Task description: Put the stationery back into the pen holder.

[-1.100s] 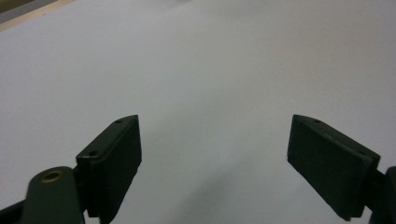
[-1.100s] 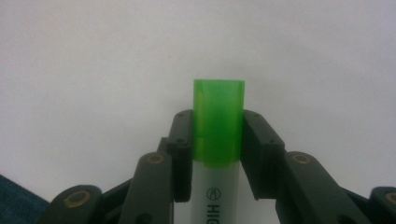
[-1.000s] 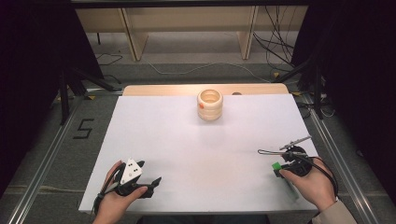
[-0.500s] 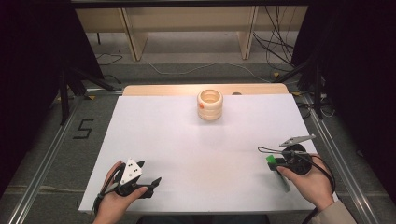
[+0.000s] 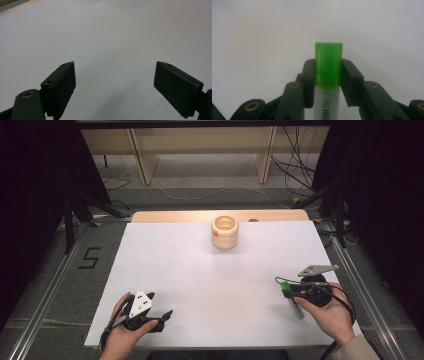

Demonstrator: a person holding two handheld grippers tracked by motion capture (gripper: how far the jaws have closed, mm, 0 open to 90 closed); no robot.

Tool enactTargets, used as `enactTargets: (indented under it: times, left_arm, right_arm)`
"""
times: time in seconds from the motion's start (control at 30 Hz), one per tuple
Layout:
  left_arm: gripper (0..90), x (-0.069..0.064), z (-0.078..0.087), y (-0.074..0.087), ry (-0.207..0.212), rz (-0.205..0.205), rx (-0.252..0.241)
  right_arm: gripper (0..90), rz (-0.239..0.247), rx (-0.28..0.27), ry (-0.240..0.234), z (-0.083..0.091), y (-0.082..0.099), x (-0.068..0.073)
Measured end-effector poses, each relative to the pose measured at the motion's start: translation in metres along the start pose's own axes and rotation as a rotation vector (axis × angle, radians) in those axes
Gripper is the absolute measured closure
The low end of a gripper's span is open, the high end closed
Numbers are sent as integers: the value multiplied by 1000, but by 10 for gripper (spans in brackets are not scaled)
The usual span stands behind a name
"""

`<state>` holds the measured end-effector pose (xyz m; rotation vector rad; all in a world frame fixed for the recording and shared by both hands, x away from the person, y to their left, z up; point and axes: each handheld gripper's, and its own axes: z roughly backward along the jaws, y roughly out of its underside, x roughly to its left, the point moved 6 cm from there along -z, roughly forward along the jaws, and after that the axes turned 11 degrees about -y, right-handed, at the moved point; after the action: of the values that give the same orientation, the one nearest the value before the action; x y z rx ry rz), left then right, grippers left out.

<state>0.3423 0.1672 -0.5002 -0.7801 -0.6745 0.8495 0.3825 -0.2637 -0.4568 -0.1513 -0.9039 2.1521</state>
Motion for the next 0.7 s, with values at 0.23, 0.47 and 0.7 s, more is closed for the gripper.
enactTargets:
  times: [0.23,0.47,0.7]
  left_arm:
    - [175,0,0,0,-2,-2,-1]
    - [175,1,0,0,-4,-2,0]
    - [176,0,0,0,-1,-2,-3]
  right_arm:
    - [672,20,-95,-13,3,-10,1]
    - [672,31,-173,-24,2,-14,-3]
    - [673,40,-224,-12,2,-17,-7]
